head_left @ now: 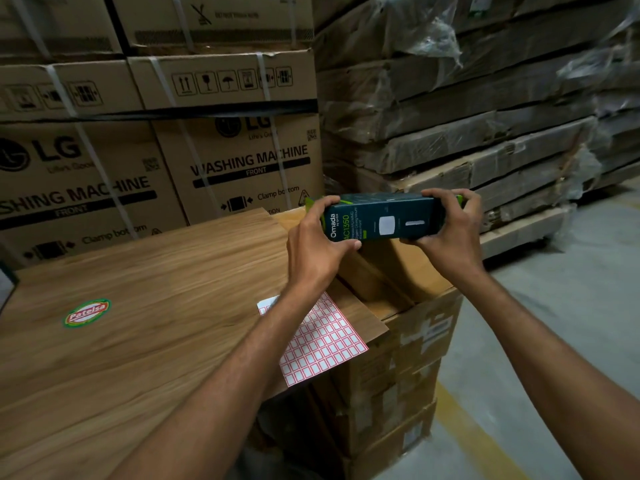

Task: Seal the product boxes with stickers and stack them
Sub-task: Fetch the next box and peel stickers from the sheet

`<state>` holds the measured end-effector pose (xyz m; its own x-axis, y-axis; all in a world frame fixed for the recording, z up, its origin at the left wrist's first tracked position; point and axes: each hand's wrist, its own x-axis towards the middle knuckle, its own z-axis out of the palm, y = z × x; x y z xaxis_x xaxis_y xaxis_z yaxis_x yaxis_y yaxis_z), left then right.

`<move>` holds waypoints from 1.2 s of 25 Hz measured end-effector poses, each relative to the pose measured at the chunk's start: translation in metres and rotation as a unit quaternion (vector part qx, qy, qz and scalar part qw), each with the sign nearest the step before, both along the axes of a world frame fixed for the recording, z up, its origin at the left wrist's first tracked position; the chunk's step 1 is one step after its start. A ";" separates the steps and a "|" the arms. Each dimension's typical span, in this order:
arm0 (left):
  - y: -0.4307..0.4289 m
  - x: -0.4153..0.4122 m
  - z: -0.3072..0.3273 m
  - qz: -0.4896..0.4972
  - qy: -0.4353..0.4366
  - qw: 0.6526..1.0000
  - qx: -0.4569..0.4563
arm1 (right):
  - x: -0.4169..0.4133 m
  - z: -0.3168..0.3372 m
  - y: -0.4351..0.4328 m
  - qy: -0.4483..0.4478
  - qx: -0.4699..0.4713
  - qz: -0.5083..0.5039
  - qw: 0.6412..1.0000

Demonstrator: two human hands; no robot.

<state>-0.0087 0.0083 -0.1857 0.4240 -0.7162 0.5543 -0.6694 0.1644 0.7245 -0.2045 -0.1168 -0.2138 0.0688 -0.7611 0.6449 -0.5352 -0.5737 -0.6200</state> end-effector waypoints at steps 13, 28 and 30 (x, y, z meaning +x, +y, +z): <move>0.266 0.074 0.026 0.096 -0.059 0.982 -0.154 | 0.108 0.036 0.220 -0.097 -0.105 0.182 0.973; 0.431 0.135 -0.127 0.251 -0.015 0.966 -0.059 | 0.177 -0.078 0.345 0.023 0.052 0.358 0.932; 0.431 0.137 -0.124 0.240 -0.036 0.969 -0.051 | 0.178 -0.073 0.342 0.028 0.047 0.359 0.932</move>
<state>0.1284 0.4397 -0.3095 0.6519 -0.3869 0.6522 -0.7348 -0.1099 0.6693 -0.0264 0.2253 -0.2868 0.6130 -0.5590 0.5583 -0.0674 -0.7411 -0.6680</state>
